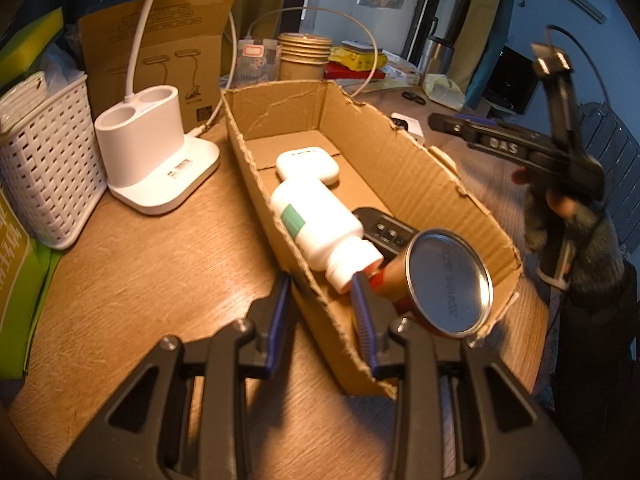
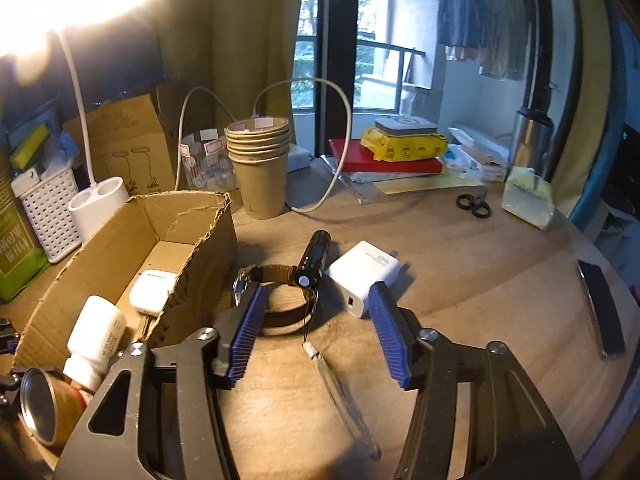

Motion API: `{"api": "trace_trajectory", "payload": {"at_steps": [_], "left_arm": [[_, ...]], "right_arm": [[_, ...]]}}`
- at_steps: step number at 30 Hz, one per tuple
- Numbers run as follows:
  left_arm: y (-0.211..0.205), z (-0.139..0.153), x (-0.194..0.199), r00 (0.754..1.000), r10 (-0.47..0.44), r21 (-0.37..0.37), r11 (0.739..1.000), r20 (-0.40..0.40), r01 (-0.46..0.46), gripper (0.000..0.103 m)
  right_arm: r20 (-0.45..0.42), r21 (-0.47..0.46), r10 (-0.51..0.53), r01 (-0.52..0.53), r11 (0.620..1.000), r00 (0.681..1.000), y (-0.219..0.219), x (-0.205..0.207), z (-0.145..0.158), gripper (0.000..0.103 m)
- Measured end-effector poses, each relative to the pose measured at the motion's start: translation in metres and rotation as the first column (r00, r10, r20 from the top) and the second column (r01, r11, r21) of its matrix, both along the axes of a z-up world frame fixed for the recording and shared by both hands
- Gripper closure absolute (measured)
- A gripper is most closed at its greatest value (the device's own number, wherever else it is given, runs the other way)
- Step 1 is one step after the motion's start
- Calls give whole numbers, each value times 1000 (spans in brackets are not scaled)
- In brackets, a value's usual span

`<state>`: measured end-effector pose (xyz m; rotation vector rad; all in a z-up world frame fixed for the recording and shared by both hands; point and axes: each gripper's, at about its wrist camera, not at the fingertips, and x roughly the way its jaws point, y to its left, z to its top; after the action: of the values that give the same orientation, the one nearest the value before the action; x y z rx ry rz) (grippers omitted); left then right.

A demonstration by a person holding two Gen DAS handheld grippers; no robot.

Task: Organize rigid objects
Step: 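Move the right gripper to the black flashlight and close on it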

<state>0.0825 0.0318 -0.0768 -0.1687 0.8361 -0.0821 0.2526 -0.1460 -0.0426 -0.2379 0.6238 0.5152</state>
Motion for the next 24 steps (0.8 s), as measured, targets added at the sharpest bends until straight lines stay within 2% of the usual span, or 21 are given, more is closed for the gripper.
{"api": "trace_trajectory", "payload": {"at_steps": [12,18,21,24], "left_arm": [[0,0,0,1000,0,0,1000,0,0,70],[0,0,0,1000,0,-1,1000,0,0,70],[0,0,0,1000,0,-1,1000,0,0,70],[0,0,0,1000,0,0,1000,0,0,70]], "right_arm": [[-26,-51,52,-54,997,998,21,44,-11,52],[-47,-46,62,-64,997,997,25,61,-14,53],[-56,-51,75,-78,996,996,30,67,-15,58],[-64,-73,78,-83,994,995,38,74,-20,59]]}}
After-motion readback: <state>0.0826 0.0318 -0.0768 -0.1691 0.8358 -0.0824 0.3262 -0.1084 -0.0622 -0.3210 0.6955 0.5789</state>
